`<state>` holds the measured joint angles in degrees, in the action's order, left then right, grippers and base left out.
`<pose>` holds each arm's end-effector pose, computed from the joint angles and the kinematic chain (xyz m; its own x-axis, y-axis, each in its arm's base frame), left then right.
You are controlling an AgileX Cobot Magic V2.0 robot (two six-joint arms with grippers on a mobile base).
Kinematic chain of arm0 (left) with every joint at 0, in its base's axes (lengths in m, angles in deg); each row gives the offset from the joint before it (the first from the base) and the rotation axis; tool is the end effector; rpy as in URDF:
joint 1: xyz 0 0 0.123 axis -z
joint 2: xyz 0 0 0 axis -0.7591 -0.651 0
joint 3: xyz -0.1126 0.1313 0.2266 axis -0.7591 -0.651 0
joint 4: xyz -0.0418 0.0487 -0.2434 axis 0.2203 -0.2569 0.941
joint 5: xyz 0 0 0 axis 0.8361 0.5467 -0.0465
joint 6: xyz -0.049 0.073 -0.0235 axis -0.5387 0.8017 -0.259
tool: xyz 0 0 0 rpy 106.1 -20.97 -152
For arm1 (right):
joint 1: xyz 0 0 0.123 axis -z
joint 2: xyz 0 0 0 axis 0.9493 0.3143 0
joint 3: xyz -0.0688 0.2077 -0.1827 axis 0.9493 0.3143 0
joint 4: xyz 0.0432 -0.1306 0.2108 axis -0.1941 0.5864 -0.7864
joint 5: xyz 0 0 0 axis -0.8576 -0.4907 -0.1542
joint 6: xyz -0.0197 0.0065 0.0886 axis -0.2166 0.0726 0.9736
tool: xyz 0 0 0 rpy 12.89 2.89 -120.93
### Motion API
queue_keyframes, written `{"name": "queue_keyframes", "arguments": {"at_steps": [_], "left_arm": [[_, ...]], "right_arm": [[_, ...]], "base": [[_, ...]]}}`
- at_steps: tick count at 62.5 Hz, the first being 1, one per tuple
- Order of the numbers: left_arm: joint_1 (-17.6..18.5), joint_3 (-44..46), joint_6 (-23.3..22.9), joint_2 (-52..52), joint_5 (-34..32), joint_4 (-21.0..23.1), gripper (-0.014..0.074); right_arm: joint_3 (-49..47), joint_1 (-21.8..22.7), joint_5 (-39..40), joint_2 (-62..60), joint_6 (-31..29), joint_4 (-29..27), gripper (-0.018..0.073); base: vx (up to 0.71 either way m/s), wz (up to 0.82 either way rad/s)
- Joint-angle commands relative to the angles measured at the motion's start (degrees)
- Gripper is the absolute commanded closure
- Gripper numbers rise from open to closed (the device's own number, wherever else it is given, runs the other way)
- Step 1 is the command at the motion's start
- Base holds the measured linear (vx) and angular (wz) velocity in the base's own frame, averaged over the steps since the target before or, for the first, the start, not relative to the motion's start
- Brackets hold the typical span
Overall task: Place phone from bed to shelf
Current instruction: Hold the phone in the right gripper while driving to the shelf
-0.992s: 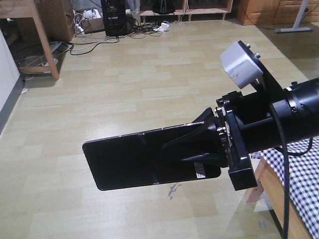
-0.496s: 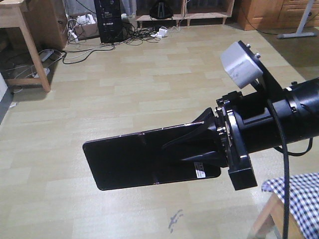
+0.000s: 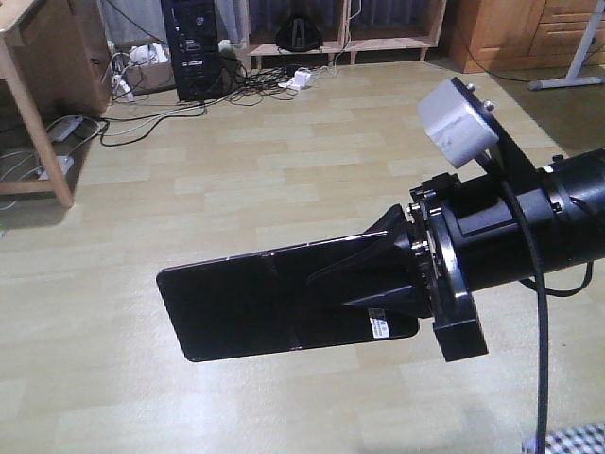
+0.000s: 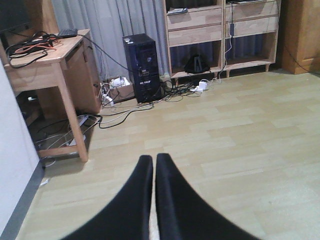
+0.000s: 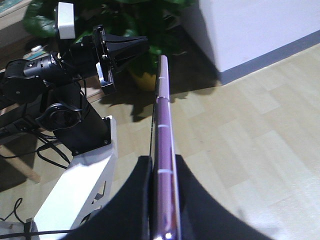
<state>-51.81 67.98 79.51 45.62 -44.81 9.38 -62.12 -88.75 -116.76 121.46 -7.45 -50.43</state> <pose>0.0561 0.0020 0.1858 -0.1208 0.1175 -0.9857 -0.0230 0.9924 0.1212 0.2033 0.1432 0.3541 -0.3680 -0.3993 -0.8397 -0.9293 0.1873 0.3182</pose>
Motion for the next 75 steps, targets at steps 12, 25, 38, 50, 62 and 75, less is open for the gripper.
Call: {"name": "queue_keyframes", "arguments": {"at_steps": [12, 25, 38, 50, 62, 75], "left_arm": [[0.20, 1.22, -0.33, 0.77, -4.15, 0.52, 0.0595], [0.20, 1.22, -0.33, 0.77, -4.15, 0.52, 0.0595], [0.20, 1.22, -0.33, 0.77, -4.15, 0.52, 0.0595], [0.20, 1.22, -0.33, 0.77, -4.15, 0.52, 0.0595], [0.20, 1.22, -0.33, 0.77, -4.15, 0.52, 0.0595], [0.20, 1.22, -0.33, 0.77, -4.15, 0.52, 0.0595]], "right_arm": [[-1.43, 0.02, -4.03, -1.61, -0.09, -5.03, 0.0561], [-1.43, 0.02, -4.03, -1.61, -0.09, -5.03, 0.0561], [-1.43, 0.02, -4.03, -1.61, -0.09, -4.98, 0.0561], [-1.43, 0.02, -4.03, -1.61, -0.09, -5.03, 0.0561], [-1.43, 0.02, -4.03, -1.61, -0.09, -4.98, 0.0561], [-1.43, 0.02, -4.03, -1.61, -0.09, -4.98, 0.0561]], "base": [[0.43, -0.12], [0.44, -0.20], [0.43, -0.26], [0.43, -0.25], [0.43, -0.18], [0.45, -0.16]]}}
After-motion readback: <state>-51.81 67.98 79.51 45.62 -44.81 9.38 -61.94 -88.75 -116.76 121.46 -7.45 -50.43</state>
